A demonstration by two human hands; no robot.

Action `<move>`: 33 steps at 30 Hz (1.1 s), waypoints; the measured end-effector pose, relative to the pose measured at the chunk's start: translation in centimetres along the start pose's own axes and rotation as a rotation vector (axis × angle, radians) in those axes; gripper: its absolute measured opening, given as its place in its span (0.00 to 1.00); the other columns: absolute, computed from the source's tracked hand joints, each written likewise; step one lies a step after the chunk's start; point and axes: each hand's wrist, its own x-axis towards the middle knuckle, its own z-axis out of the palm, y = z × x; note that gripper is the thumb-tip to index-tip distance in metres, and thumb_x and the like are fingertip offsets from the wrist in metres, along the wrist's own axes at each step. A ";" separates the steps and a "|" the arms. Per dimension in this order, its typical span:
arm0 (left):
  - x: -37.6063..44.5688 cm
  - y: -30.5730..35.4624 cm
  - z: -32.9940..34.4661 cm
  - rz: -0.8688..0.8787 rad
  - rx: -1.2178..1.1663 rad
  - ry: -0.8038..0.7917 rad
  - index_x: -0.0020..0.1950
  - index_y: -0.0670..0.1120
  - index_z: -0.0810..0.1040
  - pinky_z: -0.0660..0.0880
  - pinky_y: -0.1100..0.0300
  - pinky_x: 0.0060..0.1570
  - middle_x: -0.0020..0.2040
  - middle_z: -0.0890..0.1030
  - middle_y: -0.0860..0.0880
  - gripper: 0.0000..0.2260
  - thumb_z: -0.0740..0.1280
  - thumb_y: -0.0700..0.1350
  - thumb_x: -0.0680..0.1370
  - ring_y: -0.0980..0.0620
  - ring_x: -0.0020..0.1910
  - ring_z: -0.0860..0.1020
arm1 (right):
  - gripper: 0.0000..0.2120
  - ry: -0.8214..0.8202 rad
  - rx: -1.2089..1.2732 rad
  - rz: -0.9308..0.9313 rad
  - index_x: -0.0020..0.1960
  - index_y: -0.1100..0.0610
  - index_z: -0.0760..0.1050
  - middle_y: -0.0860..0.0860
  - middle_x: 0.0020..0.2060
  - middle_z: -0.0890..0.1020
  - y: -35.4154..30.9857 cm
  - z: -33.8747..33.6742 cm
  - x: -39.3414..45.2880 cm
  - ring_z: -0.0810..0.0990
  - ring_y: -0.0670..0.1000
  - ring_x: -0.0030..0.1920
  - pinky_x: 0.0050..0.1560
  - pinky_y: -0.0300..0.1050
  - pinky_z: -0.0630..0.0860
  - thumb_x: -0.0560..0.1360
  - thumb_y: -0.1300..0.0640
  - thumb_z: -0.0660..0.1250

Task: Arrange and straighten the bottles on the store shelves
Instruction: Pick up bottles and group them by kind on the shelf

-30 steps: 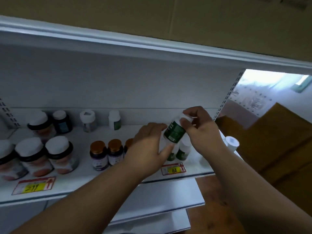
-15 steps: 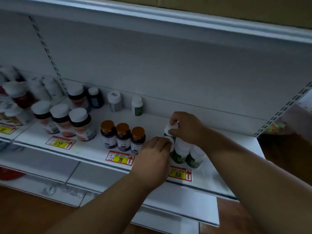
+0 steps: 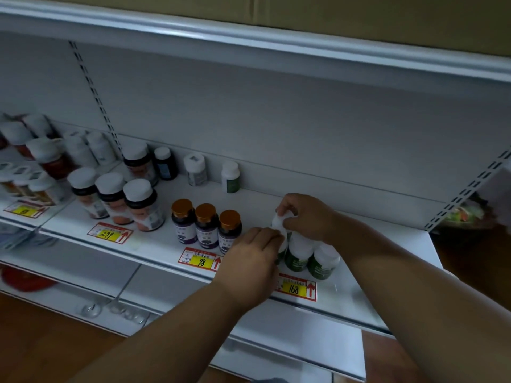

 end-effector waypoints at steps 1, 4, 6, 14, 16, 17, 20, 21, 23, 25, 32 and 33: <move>0.0 0.1 -0.1 0.001 0.008 0.003 0.61 0.42 0.78 0.77 0.52 0.52 0.56 0.80 0.45 0.23 0.58 0.44 0.68 0.45 0.52 0.77 | 0.09 0.005 0.000 0.012 0.52 0.51 0.76 0.48 0.55 0.79 -0.1 -0.1 0.1 0.77 0.49 0.53 0.50 0.44 0.74 0.72 0.60 0.67; -0.1 0.4 -1.0 -0.005 0.017 0.045 0.61 0.43 0.77 0.76 0.52 0.51 0.55 0.79 0.45 0.21 0.62 0.44 0.68 0.46 0.52 0.76 | 0.06 0.030 -0.017 0.006 0.50 0.50 0.74 0.48 0.52 0.77 -0.9 -0.2 0.4 0.76 0.48 0.54 0.46 0.42 0.71 0.75 0.57 0.66; -0.1 0.0 -2.0 -0.005 0.025 0.076 0.61 0.44 0.76 0.75 0.52 0.52 0.55 0.78 0.45 0.21 0.65 0.44 0.68 0.45 0.52 0.75 | 0.04 0.079 -0.050 -0.051 0.50 0.50 0.73 0.47 0.50 0.76 -2.1 -0.3 1.1 0.75 0.48 0.54 0.46 0.40 0.67 0.76 0.57 0.65; 0.4 -8.1 -7.0 -0.021 0.057 0.261 0.56 0.43 0.81 0.74 0.53 0.47 0.49 0.80 0.44 0.17 0.64 0.45 0.70 0.43 0.47 0.77 | 0.17 0.236 -0.178 -0.118 0.66 0.54 0.72 0.56 0.62 0.73 -9.5 1.7 9.2 0.75 0.54 0.58 0.53 0.42 0.69 0.78 0.56 0.64; 0.5 -10.7 -7.9 -0.009 0.043 0.290 0.55 0.41 0.81 0.74 0.51 0.45 0.48 0.80 0.43 0.16 0.64 0.44 0.71 0.41 0.46 0.77 | 0.23 0.179 -0.230 -0.064 0.71 0.55 0.66 0.58 0.67 0.69 -10.6 2.8 11.8 0.72 0.57 0.63 0.59 0.45 0.69 0.78 0.55 0.64; 0.6 -11.9 -8.3 -0.006 0.038 0.289 0.55 0.41 0.80 0.74 0.51 0.45 0.48 0.80 0.43 0.16 0.65 0.45 0.71 0.41 0.46 0.76 | 0.25 0.143 -0.273 -0.023 0.73 0.55 0.64 0.59 0.68 0.67 -10.8 3.3 13.0 0.71 0.58 0.65 0.62 0.47 0.69 0.77 0.55 0.64; 0.8 -14.8 -9.3 0.006 0.045 0.229 0.57 0.42 0.79 0.75 0.51 0.48 0.51 0.79 0.44 0.17 0.63 0.49 0.73 0.42 0.49 0.76 | 0.24 0.080 -0.411 0.086 0.72 0.56 0.64 0.61 0.67 0.66 -11.0 5.0 15.5 0.73 0.60 0.60 0.61 0.50 0.72 0.77 0.56 0.64; 0.8 -15.6 -9.7 0.015 0.039 0.193 0.58 0.42 0.79 0.75 0.50 0.49 0.52 0.79 0.44 0.18 0.61 0.51 0.74 0.41 0.50 0.76 | 0.20 0.096 -0.420 0.102 0.69 0.58 0.66 0.62 0.65 0.67 -10.9 5.6 16.0 0.74 0.59 0.55 0.57 0.50 0.73 0.78 0.57 0.62; 0.8 -16.6 -10.4 0.030 0.031 0.133 0.59 0.43 0.78 0.75 0.48 0.49 0.52 0.79 0.44 0.20 0.59 0.52 0.74 0.40 0.50 0.77 | 0.14 0.165 -0.439 0.137 0.63 0.59 0.69 0.63 0.62 0.68 -10.9 6.4 16.7 0.75 0.59 0.48 0.51 0.48 0.73 0.78 0.57 0.60; 1.0 -17.3 -10.7 0.035 0.032 0.096 0.60 0.44 0.78 0.75 0.49 0.51 0.53 0.79 0.44 0.22 0.58 0.53 0.73 0.41 0.51 0.76 | 0.15 0.207 -0.465 0.210 0.64 0.59 0.69 0.62 0.64 0.66 -10.8 6.8 17.4 0.76 0.61 0.53 0.54 0.50 0.74 0.79 0.55 0.60; 2.2 -18.5 -10.2 0.008 0.008 -0.017 0.68 0.49 0.72 0.64 0.56 0.62 0.63 0.73 0.49 0.23 0.59 0.54 0.75 0.47 0.63 0.68 | 0.19 0.317 -0.366 0.353 0.67 0.59 0.69 0.58 0.66 0.69 -11.0 6.5 18.6 0.73 0.59 0.64 0.61 0.53 0.73 0.77 0.56 0.64; 2.4 -18.4 -10.2 0.010 -0.009 -0.011 0.69 0.49 0.72 0.63 0.56 0.63 0.63 0.73 0.50 0.23 0.58 0.54 0.75 0.48 0.64 0.67 | 0.20 0.337 -0.330 0.346 0.68 0.59 0.68 0.59 0.67 0.68 -11.1 6.7 18.4 0.73 0.60 0.64 0.61 0.53 0.73 0.77 0.58 0.64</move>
